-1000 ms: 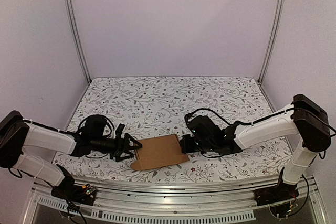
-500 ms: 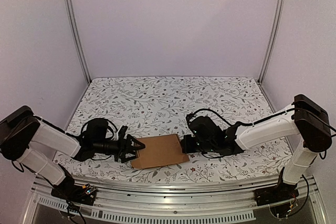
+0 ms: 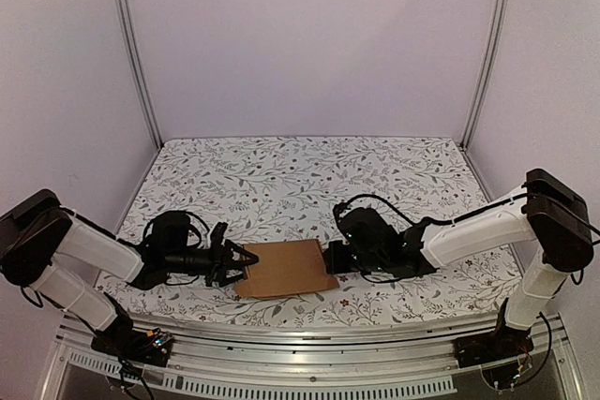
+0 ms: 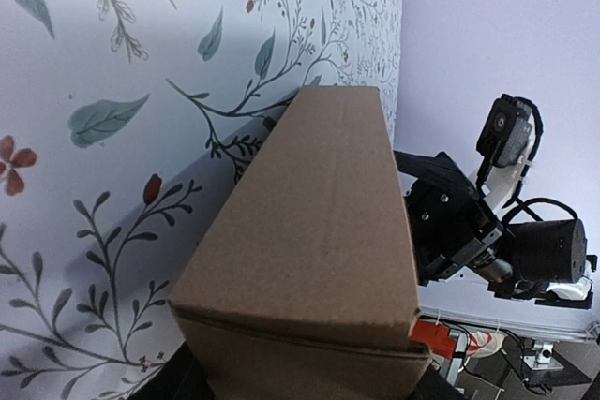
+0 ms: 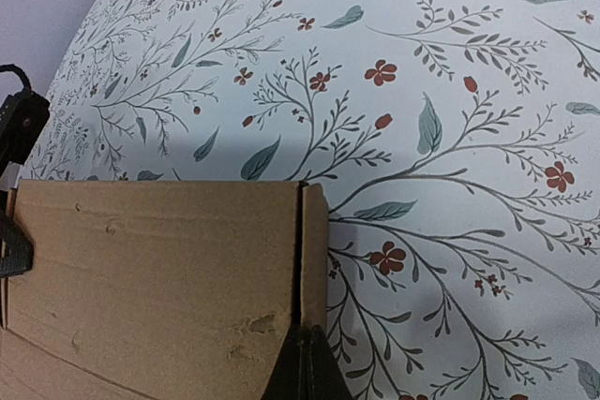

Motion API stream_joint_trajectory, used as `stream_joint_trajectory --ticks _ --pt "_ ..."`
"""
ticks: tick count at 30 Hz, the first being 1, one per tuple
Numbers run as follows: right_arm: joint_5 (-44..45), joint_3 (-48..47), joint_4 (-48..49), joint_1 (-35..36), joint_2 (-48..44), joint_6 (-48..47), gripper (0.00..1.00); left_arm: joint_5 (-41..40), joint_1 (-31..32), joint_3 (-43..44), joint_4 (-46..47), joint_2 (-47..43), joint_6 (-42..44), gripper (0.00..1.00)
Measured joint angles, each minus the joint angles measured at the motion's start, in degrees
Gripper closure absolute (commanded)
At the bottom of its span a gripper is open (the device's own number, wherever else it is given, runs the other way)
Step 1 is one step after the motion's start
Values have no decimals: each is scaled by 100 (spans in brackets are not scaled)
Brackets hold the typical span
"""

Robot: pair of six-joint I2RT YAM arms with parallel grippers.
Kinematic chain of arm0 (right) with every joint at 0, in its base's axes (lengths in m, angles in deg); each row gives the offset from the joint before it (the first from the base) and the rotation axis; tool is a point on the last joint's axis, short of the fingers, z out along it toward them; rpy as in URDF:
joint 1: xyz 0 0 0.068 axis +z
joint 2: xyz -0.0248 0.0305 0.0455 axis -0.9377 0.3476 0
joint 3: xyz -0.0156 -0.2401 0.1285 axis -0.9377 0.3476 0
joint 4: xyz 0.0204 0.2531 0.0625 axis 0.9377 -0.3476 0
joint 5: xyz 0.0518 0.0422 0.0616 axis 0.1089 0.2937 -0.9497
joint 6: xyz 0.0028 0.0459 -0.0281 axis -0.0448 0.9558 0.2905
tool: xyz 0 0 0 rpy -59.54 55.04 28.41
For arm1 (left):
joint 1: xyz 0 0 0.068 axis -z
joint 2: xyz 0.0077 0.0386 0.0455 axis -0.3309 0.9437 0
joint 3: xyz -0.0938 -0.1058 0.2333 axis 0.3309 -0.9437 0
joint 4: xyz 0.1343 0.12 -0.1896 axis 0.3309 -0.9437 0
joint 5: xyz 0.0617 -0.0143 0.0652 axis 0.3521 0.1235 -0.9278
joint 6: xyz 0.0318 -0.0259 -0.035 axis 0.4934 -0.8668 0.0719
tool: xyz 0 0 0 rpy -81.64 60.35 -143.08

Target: Fold the paper box

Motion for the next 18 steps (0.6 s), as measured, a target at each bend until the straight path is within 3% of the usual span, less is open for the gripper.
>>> stream_joint_trajectory --ticks 6,14,18 --pt "4 70 -109 -11 -83 -50 71 70 -2 2 -2 -15 2 74" --pt "22 173 -590 -20 -966 -402 57 210 -50 129 -321 -463 48 77" --pt "-50 149 -863 -20 -1569 -831 52 240 -109 221 -568 -767 68 84"
